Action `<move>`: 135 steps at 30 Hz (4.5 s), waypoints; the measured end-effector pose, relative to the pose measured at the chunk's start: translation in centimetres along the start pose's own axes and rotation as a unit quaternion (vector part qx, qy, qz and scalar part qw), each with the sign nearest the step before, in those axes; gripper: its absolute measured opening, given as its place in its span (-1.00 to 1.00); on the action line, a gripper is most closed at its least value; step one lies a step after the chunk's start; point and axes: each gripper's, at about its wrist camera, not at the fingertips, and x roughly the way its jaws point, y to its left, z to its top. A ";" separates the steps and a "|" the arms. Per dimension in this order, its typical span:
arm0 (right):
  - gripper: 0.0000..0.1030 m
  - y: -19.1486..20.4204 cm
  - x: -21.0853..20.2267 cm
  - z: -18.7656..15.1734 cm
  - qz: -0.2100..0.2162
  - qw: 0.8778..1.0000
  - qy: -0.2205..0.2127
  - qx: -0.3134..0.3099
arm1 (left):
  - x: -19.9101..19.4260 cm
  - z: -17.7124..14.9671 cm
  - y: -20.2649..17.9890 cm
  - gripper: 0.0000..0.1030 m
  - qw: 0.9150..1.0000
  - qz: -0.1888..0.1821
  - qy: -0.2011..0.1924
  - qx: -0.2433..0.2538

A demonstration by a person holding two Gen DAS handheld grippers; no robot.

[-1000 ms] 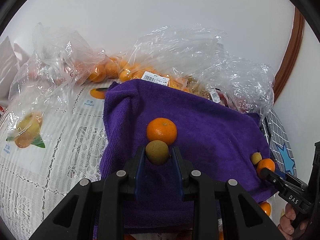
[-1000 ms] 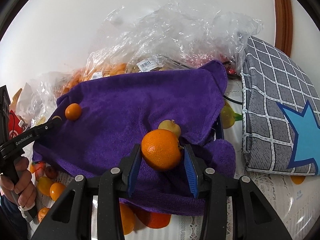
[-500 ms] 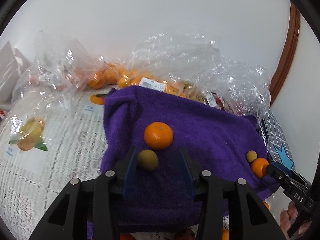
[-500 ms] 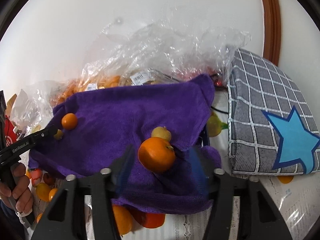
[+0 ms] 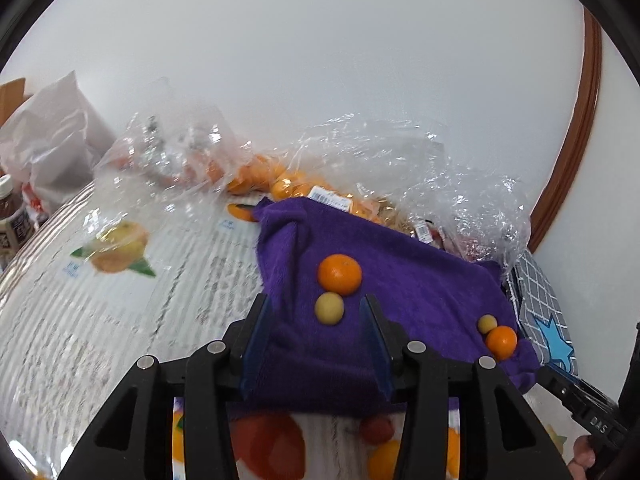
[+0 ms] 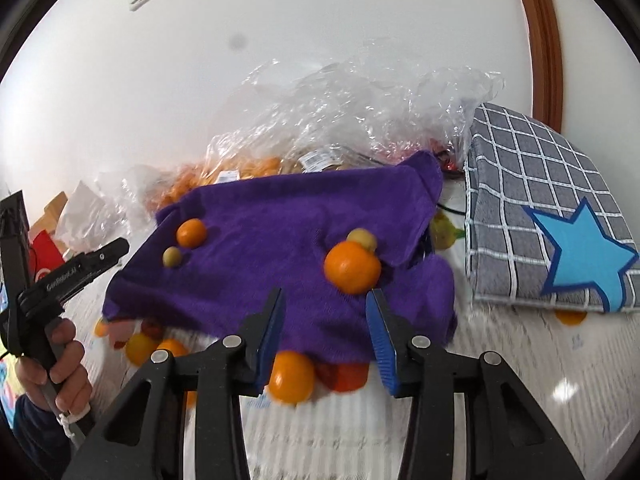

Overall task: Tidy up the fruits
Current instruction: 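Open the right tool to release the orange while the left tool releases the yellow-green fruit onto the towel, then close the right tool on an orange in front of the towel while the left tool grasps another orange, then carry both oranges over the towel and open both tools to drop them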

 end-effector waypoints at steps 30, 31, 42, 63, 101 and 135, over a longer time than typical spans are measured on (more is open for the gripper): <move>-0.39 0.9 1.7 -3.9 0.006 0.996 0.078 -0.029 | -2.2 -4.5 -1.9 -0.13 0.989 -0.084 0.102 0.063; -0.39 0.8 1.5 -4.0 0.004 0.997 0.076 -0.027 | -2.1 -4.8 -2.3 -0.13 0.987 -0.093 0.110 0.068; -0.39 0.5 1.4 -4.1 0.007 0.997 0.076 -0.023 | -1.0 -5.7 -3.5 -0.41 0.982 -0.083 0.150 0.074; -0.39 0.3 2.3 -4.2 -0.003 0.995 0.101 -0.011 | -0.3 -5.7 -2.7 -0.37 0.984 -0.042 0.160 0.065; -0.39 -1.0 -1.1 3.0 0.001 0.999 -0.017 -0.033 | -0.5 3.1 -1.4 -0.39 0.999 -0.030 0.021 -0.008; -0.35 -3.7 3.6 1.1 -0.001 0.999 0.040 0.001 | 4.2 0.3 -1.0 -0.39 0.997 -0.024 0.072 0.013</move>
